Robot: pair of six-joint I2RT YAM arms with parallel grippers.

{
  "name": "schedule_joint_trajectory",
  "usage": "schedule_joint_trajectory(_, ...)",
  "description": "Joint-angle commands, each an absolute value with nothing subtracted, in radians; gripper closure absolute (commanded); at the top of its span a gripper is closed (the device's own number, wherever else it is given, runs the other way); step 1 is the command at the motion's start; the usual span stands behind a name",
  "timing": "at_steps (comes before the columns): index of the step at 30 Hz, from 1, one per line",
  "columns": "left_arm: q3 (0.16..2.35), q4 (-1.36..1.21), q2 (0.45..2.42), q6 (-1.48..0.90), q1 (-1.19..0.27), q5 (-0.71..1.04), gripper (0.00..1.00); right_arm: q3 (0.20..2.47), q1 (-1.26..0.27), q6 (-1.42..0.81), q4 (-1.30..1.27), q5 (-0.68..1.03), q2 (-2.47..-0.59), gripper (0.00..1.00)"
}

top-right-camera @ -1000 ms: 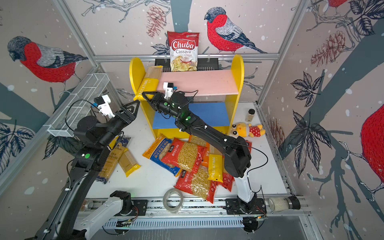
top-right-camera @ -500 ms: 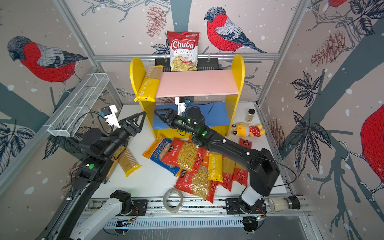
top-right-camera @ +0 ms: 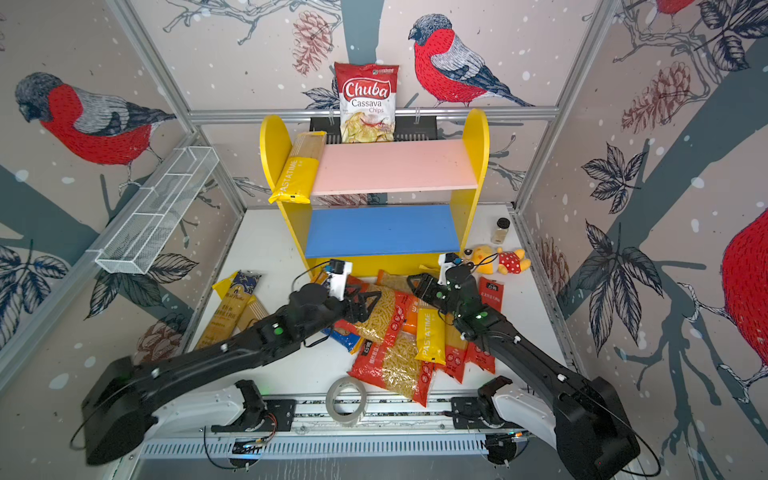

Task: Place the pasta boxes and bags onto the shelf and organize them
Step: 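Withdraw both grippers and lower them onto a second spaghetti package in the pile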

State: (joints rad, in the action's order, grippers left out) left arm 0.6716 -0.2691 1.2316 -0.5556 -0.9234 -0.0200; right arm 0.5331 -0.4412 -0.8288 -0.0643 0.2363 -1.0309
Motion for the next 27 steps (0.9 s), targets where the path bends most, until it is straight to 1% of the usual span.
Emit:
schedule_joint_trajectory(1, 0.751, -0.378, 1.401, -0.601, -0.962, 0.097, 0.18, 0.498, -0.316, -0.684, 0.127, 0.257, -1.009, 0.41)
schedule_joint_trajectory(3, 0.815, -0.370, 1.500, -0.597, -0.998, 0.120, 0.19, 0.467, -0.236, -0.644, 0.134, 0.322, -1.022, 0.41)
schedule_joint_trajectory(5, 0.872, -0.354, 1.577, -0.608, -1.015, 0.148, 0.19, 0.451, -0.196, -0.621, 0.123, 0.377, -1.051, 0.41)
schedule_joint_trajectory(9, 0.885, -0.421, 1.659, -0.669, -1.017, 0.201, 0.22, 0.417, -0.204, -0.633, 0.040, 0.449, -1.109, 0.40)
schedule_joint_trajectory(15, 0.869, -0.437, 1.711, -0.696, -1.016, 0.212, 0.23, 0.384, -0.222, -0.615, 0.005, 0.426, -1.162, 0.38)
schedule_joint_trajectory(18, 0.855, -0.456, 1.721, -0.718, -1.012, 0.208, 0.25, 0.370, -0.239, -0.612, -0.049, 0.513, -1.192, 0.37)
schedule_joint_trajectory(20, 0.841, -0.466, 1.715, -0.733, -1.002, 0.197, 0.32, 0.377, -0.272, -0.619, -0.080, 0.568, -1.165, 0.37)
schedule_joint_trajectory(24, 0.779, -0.526, 1.672, -0.779, -0.955, 0.190, 0.45, 0.412, -0.338, -0.629, -0.100, 0.613, -1.083, 0.39)
schedule_joint_trajectory(26, 0.762, -0.547, 1.659, -0.784, -0.935, 0.207, 0.49, 0.415, -0.337, -0.638, -0.113, 0.650, -1.069, 0.39)
schedule_joint_trajectory(27, 0.756, -0.546, 1.651, -0.781, -0.930, 0.203, 0.49, 0.417, -0.337, -0.635, -0.113, 0.664, -1.069, 0.39)
